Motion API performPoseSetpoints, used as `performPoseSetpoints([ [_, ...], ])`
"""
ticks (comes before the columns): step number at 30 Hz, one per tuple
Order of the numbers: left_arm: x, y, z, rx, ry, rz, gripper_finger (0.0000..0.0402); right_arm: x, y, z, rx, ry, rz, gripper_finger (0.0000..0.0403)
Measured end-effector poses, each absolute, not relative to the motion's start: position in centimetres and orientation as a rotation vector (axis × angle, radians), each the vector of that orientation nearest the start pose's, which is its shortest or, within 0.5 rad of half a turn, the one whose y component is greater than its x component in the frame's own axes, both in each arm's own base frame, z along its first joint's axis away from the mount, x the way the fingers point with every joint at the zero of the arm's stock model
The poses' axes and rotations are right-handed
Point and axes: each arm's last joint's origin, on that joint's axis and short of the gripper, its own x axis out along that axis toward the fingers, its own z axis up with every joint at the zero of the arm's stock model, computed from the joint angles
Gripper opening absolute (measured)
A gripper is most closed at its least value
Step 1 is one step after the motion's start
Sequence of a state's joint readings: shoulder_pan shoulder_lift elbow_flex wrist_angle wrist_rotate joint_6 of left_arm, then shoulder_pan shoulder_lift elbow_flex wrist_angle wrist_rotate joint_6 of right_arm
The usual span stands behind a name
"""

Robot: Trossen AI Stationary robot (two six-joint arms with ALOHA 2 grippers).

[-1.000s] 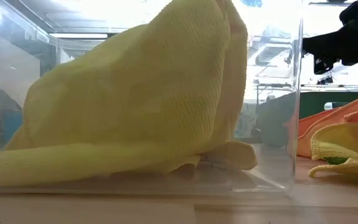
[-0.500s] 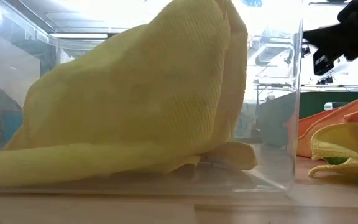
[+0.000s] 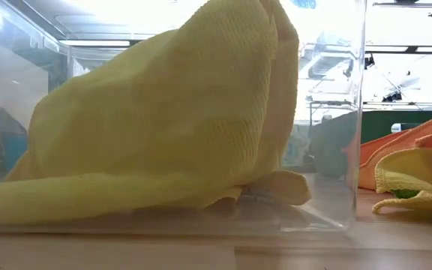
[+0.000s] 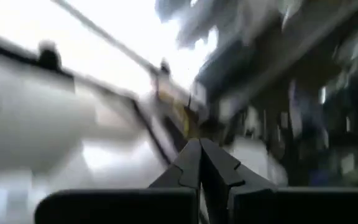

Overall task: Sort microfiber towel by color & place in baskets
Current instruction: Put the yellow microfiber cloth into the transparent bin

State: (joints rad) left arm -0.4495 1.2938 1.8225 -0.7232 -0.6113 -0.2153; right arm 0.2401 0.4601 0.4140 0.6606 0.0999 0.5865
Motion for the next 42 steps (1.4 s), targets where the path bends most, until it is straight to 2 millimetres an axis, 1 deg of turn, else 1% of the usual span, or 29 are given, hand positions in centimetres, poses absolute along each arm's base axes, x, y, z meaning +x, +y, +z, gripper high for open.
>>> performPoseSetpoints([
  [2,20.4,-7.9,51.3,-0.106,0.168,0.183,0.0213,13.0,3.4,34.1,0.686,-0.284,0.351,0.0],
  [3,20.3,-7.8,51.3,-0.1,0.177,0.182,0.0213,14.0,3.9,34.4,0.724,-0.104,0.346,0.0],
  [6,20.0,-7.7,51.0,-0.091,0.212,0.171,0.0213,16.1,5.6,34.3,0.813,0.451,0.282,0.0002],
  [8,19.7,-7.6,50.8,-0.087,0.237,0.163,0.0213,16.8,7.2,34.0,0.832,0.765,0.253,0.0006],
  [9,19.6,-7.6,50.7,-0.085,0.243,0.163,0.0213,17.0,8.1,34.1,0.839,0.885,0.253,0.001],
  [11,19.3,-7.5,50.6,-0.072,0.265,0.165,0.0213,17.2,10.0,34.1,0.845,1.083,0.242,0.002],
  [13,19.1,-7.4,50.4,-0.062,0.284,0.167,0.0213,17.1,12.2,33.4,0.84,1.261,0.198,0.0036],
  [15,18.8,-7.2,50.2,-0.058,0.31,0.171,0.0213,16.6,14.5,32.2,0.826,1.401,0.142,0.0057],
  [18,18.2,-6.9,49.9,-0.067,0.352,0.182,0.0213,15.1,17.7,30.1,0.801,1.564,0.038,0.0096],
  [21,17.6,-6.6,49.6,-0.088,0.385,0.205,0.0213,13.6,20.1,27.0,0.795,1.675,-0.14,0.0135],
  [23,17.4,-6.5,49.5,-0.09,0.395,0.218,0.0213,12.9,21.2,25.5,0.838,1.679,-0.228,0.0157],
  [26,17.4,-6.5,49.5,-0.083,0.397,0.221,0.0213,12.4,22.0,23.2,0.9,1.585,-0.348,0.0181],
  [29,17.4,-6.5,49.5,-0.073,0.393,0.237,0.0213,12.2,21.4,21.9,0.91,1.441,-0.455,0.0194],
  [31,17.4,-6.4,49.5,-0.072,0.391,0.243,0.0213,12.1,20.7,21.2,0.848,1.381,-0.508,0.0196],
  [35,17.4,-6.4,49.5,-0.078,0.39,0.246,0.0213,11.6,19.4,20.3,0.676,1.394,-0.548,0.0197],
  [39,17.4,-6.4,49.5,-0.099,0.388,0.25,0.0213,12.4,19.0,20.9,0.585,1.379,-0.461,0.0197],
  [42,17.4,-6.4,49.5,-0.104,0.387,0.251,0.0213,13.2,19.1,21.3,0.512,1.376,-0.339,0.0197],
])
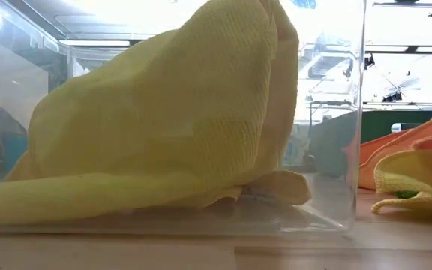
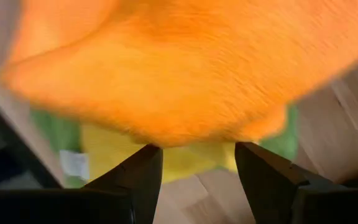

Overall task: Sort microfiber towel by color & place in baskets
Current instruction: Put the yellow microfiber cloth into the transparent bin

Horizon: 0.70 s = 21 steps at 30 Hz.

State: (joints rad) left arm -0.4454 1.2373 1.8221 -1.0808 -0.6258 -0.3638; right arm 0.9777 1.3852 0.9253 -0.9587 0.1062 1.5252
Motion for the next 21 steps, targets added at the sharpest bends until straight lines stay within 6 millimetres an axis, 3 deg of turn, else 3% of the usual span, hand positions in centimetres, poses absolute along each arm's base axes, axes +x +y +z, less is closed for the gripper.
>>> performPoseSetpoints([
  [6,17.4,-6.4,49.5,-0.106,0.387,0.251,0.0213,13.3,19.5,20.2,0.336,1.517,-0.204,0.0197],
  [17,17.4,-6.4,49.5,-0.132,0.383,0.256,0.0213,13.6,20.2,18.3,0.124,1.482,-0.175,0.0195],
  [21,17.4,-6.4,49.5,-0.132,0.384,0.256,0.0213,13.6,20.4,18.0,0.139,1.534,-0.162,0.0143],
])
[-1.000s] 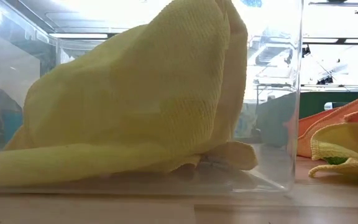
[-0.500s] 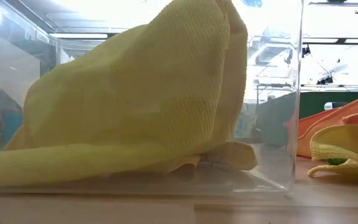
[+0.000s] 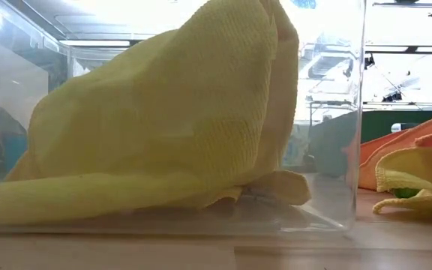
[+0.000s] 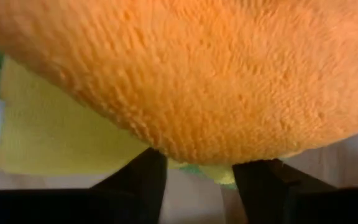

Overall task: Sort microfiber towel by color & place in baskets
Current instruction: Put the yellow microfiber cloth into the transparent bin

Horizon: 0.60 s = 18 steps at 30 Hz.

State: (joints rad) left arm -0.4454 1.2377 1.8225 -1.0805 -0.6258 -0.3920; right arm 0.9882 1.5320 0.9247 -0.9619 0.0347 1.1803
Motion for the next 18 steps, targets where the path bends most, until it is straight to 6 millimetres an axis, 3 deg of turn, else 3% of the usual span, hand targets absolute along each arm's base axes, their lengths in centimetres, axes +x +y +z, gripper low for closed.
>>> performPoseSetpoints([
  [4,17.4,-6.4,49.5,-0.131,0.382,0.261,0.0213,13.9,21.0,19.7,0.225,1.526,-0.126,0.0021],
  [10,17.4,-6.3,49.5,-0.123,0.372,0.29,0.0213,14.5,20.3,25.8,0.352,1.38,-0.122,0.0004],
  [18,17.4,-6.3,49.5,-0.106,0.372,0.294,0.0213,12.9,17.0,37.9,0.511,1.126,-0.028,0.0001],
])
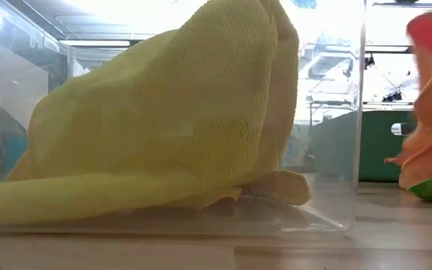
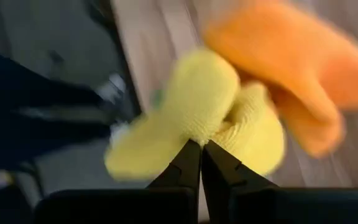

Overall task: Sort microfiber towel by color & place in baskets
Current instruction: Put the yellow microfiber cloth into the transparent bin

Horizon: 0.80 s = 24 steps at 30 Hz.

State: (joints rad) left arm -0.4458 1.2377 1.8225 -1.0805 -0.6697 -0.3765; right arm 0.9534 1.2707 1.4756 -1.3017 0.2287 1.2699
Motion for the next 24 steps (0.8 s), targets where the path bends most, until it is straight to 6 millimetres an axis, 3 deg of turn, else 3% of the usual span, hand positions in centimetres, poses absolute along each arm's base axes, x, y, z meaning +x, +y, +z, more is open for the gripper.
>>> performPoseSetpoints([
  [5,17.4,-6.3,49.5,-0.093,0.372,0.298,0.0213,12.5,14.1,45.0,0.525,0.756,0.001,0.0001],
  [9,17.4,-6.2,49.6,-0.084,0.362,0.328,0.0213,13.2,12.6,48.5,0.423,0.475,-0.025,0.0001],
  [13,17.4,-6.2,49.6,-0.083,0.361,0.331,0.0213,15.9,12.5,48.9,0.324,0.381,0.007,0.0],
  [20,17.4,-6.2,49.6,-0.073,0.363,0.33,0.0213,23.5,14.5,48.6,0.29,0.18,0.359,0.0],
  [24,17.4,-6.2,49.6,-0.051,0.364,0.331,0.0213,27.3,15.2,47.6,0.251,0.114,0.461,0.0],
])
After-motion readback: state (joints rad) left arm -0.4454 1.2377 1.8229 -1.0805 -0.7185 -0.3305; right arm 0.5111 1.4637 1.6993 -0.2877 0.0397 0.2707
